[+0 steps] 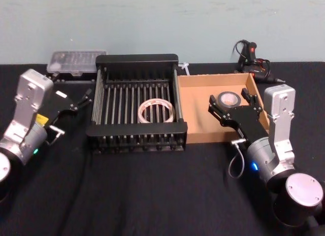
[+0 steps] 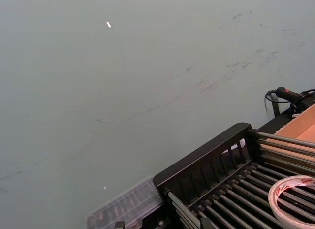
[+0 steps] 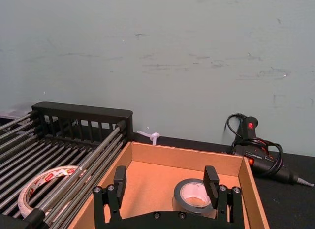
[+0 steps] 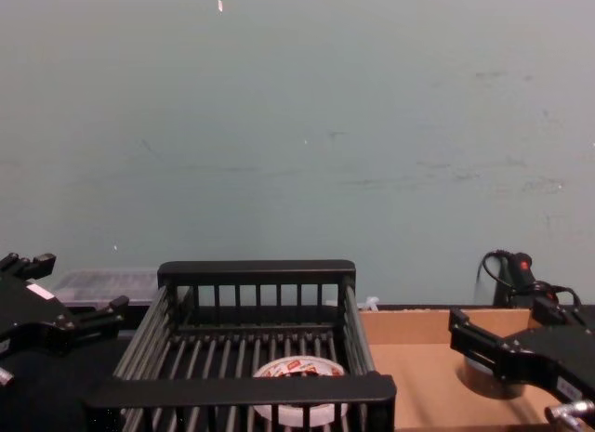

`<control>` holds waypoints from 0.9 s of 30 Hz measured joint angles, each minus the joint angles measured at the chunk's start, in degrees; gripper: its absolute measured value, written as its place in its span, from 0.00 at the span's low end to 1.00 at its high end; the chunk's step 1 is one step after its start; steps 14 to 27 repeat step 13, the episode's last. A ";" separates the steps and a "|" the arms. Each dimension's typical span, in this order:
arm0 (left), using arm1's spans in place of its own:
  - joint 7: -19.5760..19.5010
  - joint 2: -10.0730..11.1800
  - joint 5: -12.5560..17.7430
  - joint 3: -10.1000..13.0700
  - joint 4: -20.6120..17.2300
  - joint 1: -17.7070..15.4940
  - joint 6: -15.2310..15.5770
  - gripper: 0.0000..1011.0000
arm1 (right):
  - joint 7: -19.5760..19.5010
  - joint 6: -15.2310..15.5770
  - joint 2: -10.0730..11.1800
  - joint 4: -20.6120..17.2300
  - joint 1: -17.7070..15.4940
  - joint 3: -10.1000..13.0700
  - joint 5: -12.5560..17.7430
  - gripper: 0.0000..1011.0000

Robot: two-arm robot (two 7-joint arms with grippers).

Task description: Pick up the white tape and place it into the black box , Pick up the silver tape and place it into the brown box.

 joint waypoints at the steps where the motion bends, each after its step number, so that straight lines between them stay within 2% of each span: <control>1: 0.00 0.00 0.00 0.00 0.00 0.00 0.00 0.99 | 0.00 0.00 0.00 0.00 0.00 0.00 0.00 0.99; 27: 0.00 0.00 0.00 0.00 0.00 0.00 0.00 0.99 | 0.01 0.00 0.00 0.00 0.00 0.00 0.00 0.99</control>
